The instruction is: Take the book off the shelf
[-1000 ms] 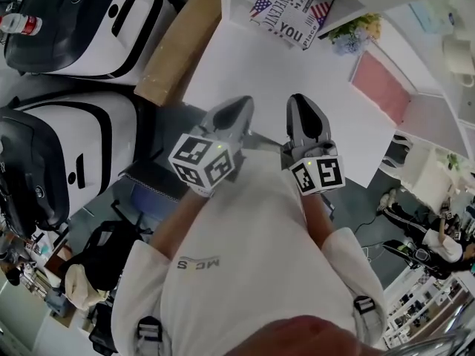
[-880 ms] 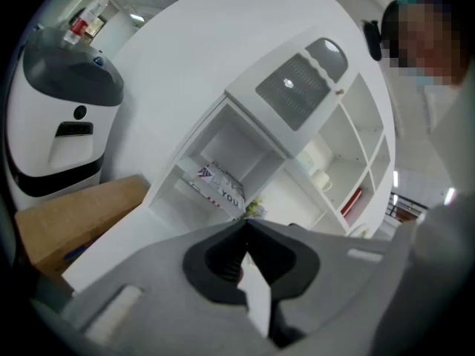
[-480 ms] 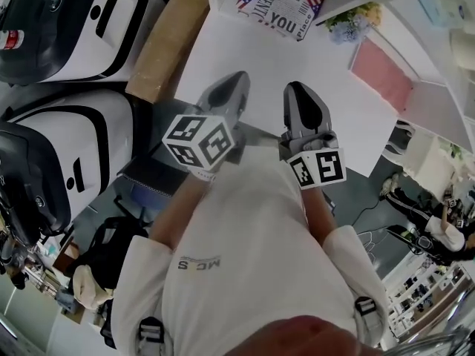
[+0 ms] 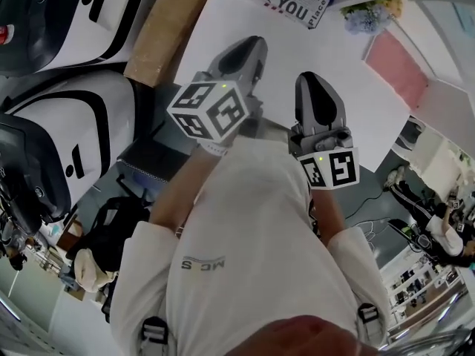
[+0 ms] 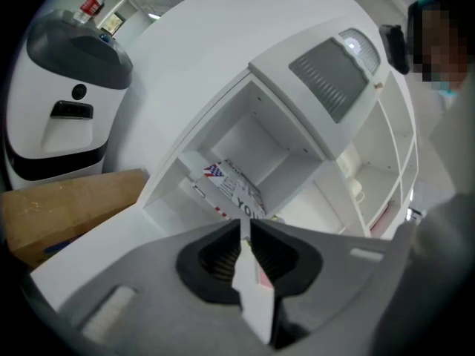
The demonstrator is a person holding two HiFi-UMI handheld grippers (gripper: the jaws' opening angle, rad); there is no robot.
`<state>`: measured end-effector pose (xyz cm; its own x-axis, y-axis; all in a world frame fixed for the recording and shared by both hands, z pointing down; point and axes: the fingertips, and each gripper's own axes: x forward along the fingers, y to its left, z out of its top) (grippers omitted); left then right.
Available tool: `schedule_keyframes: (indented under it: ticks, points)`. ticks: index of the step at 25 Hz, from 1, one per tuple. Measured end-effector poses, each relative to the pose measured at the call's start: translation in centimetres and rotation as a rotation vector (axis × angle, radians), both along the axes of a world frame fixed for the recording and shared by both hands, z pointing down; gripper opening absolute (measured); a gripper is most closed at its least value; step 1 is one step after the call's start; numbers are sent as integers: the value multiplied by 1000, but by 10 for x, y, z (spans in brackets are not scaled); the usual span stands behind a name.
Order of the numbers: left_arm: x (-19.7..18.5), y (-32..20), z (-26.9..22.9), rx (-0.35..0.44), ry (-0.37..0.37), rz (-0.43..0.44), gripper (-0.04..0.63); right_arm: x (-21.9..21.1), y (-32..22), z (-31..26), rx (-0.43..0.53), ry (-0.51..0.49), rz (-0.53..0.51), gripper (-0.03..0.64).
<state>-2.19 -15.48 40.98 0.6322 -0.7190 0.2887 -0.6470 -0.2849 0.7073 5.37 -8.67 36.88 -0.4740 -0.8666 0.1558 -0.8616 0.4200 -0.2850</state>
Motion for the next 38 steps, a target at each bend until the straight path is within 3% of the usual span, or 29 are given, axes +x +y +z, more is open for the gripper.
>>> schedule_keyframes:
  ticks: [6, 11, 15, 19, 30, 36, 38]
  points:
    - [4, -24, 7, -12, 106, -56, 118, 10, -8, 7, -5, -17, 4, 21]
    - [10, -43, 17, -28, 136, -90, 226, 19, -15, 10, -12, -18, 10, 21]
    - [13, -55, 27, -62, 211, -119, 278, 25, -22, 12, -16, -24, 15, 21]
    - [18, -69, 38, -65, 243, -122, 331, 35, -26, 16, -17, -21, 33, 21]
    - [29, -107, 40, -75, 389, -135, 342, 47, -42, 29, -63, -17, 50, 21]
    - [30, -119, 46, -106, 417, -161, 284, 49, -43, 31, -71, -21, 52, 21]
    - [31, -123, 50, -125, 415, -179, 230, 52, -46, 31, -74, -24, 57, 21]
